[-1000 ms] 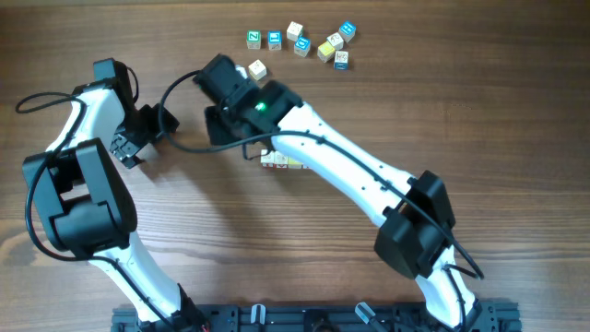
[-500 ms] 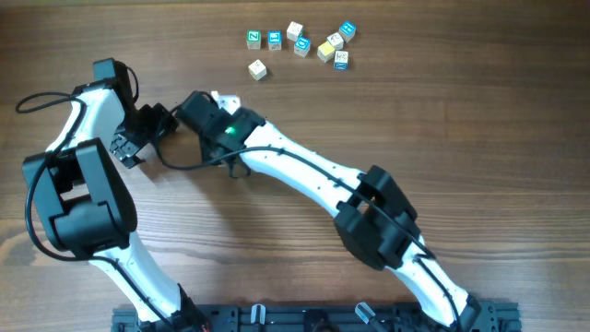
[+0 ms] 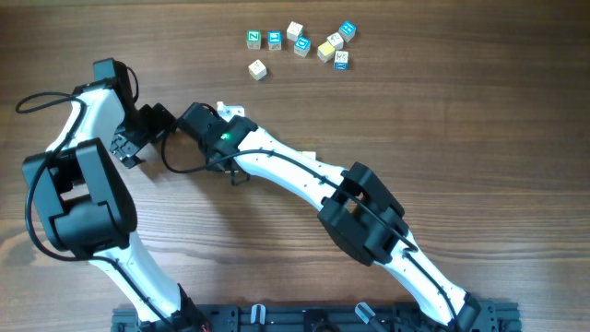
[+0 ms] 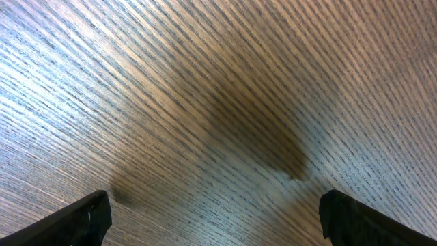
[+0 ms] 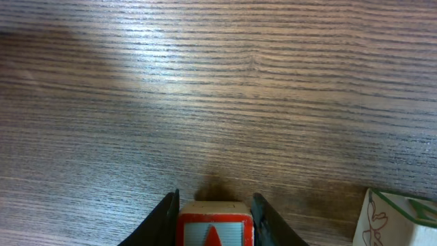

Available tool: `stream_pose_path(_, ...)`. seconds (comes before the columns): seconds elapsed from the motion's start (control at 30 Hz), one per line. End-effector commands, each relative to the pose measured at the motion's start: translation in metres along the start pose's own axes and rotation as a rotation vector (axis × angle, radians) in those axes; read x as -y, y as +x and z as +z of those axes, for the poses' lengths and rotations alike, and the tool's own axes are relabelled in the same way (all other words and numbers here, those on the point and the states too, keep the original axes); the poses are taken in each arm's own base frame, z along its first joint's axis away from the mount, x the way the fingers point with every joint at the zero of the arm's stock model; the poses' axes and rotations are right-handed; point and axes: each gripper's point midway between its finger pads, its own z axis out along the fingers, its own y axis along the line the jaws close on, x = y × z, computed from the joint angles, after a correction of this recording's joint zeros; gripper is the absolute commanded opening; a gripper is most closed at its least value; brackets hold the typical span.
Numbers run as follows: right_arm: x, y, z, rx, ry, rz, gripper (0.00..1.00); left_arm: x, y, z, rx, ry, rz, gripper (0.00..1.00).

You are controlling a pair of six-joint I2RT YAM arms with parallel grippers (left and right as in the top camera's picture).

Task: Form a horizontal line
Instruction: 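Carry the A block down toward the left end of the row, then lower the A block onto the table left of the row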

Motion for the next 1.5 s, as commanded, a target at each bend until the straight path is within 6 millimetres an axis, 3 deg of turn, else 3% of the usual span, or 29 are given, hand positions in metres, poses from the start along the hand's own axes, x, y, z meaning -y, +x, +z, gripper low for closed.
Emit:
stream_pose_path(0.0,0.006,0.005,0.011,-0.007,0.033,0.008,0.35,-0.001,0.001,0.005,-0.013,0.002,0.0,1.0)
stream_pose_path(0.17,0.006,0.005,0.011,-0.007,0.033,0.007,0.57,-0.001,0.001,0.005,-0.013,0.002,0.001,1.0)
stream_pose_path(0.33,-0.002,0.016,0.01,-0.071,-0.016,0.006,0.6,-0.001,0.001,0.005,-0.013,0.002,0.001,1.0)
stream_pose_path(0.4,-0.001,0.016,0.01,-0.073,-0.014,0.005,0.75,-0.001,0.001,0.005,-0.013,0.002,0.001,1.0)
stream_pose_path(0.43,-0.001,0.016,0.01,-0.073,-0.015,0.006,0.96,-0.001,0.001,0.005,-0.013,0.002,0.001,1.0)
stream_pose_path(0.47,-0.002,0.017,0.01,-0.074,-0.016,0.005,1.0,-0.001,0.001,0.005,-0.013,0.001,0.0,1.0)
stream_pose_path(0.87,-0.005,0.031,0.009,-0.151,-0.045,0.03,1.0,-0.001,0.001,0.005,-0.013,0.001,0.001,1.0)
stream_pose_path(0.9,-0.004,0.032,0.009,-0.154,-0.04,0.031,0.95,-0.001,0.001,0.005,-0.013,0.002,0.001,1.0)
stream_pose_path(0.97,-0.003,0.034,0.008,-0.162,-0.032,0.046,0.56,-0.001,0.001,0.005,-0.013,0.002,0.001,1.0)
stream_pose_path(1.0,-0.001,0.035,0.008,-0.166,-0.023,0.07,0.44,-0.001,0.001,0.005,-0.013,0.001,0.001,1.0)
stream_pose_path(1.23,0.011,0.033,0.008,-0.144,0.037,0.081,0.25,-0.001,0.001,0.005,-0.013,0.002,0.001,1.0)
stream_pose_path(1.3,0.023,0.035,0.007,-0.144,0.095,0.126,0.24,-0.001,0.001,0.005,-0.013,0.002,0.001,1.0)
stream_pose_path(1.47,0.023,0.036,0.007,-0.148,0.095,0.155,0.29,-0.001,0.001,0.005,-0.013,0.001,0.0,1.0)
